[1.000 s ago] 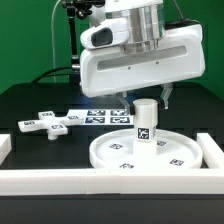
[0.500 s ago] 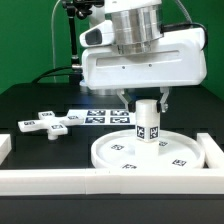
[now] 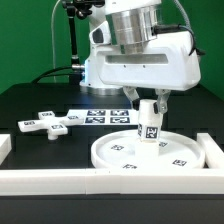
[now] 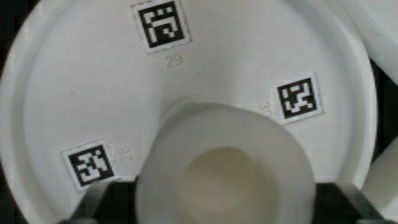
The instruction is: Assemble round table
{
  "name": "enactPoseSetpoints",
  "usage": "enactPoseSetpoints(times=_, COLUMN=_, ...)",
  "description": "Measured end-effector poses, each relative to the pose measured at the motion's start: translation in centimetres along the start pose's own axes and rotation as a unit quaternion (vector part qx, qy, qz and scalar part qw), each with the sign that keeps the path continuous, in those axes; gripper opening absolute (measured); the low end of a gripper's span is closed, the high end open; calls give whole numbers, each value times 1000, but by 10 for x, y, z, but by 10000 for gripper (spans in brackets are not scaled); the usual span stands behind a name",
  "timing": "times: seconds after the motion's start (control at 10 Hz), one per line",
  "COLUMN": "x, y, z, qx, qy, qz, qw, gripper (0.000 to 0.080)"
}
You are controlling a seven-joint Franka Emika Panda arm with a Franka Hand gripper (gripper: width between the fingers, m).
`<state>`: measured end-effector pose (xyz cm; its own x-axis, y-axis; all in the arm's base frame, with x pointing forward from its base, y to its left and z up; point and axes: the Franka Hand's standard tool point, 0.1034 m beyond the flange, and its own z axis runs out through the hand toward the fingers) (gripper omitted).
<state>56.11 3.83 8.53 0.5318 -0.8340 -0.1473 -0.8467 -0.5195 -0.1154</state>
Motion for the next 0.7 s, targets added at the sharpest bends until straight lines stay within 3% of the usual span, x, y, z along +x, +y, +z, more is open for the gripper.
enactPoseSetpoints(times=0.3, x=0, y=0, z=0, qx=6, qy=-7, qz=95, qw=995, gripper=410)
enactPoseSetpoints(times=0.7, x=2, y=3, z=1, qx=38, qy=-16, qz=350, qw=936, gripper=410)
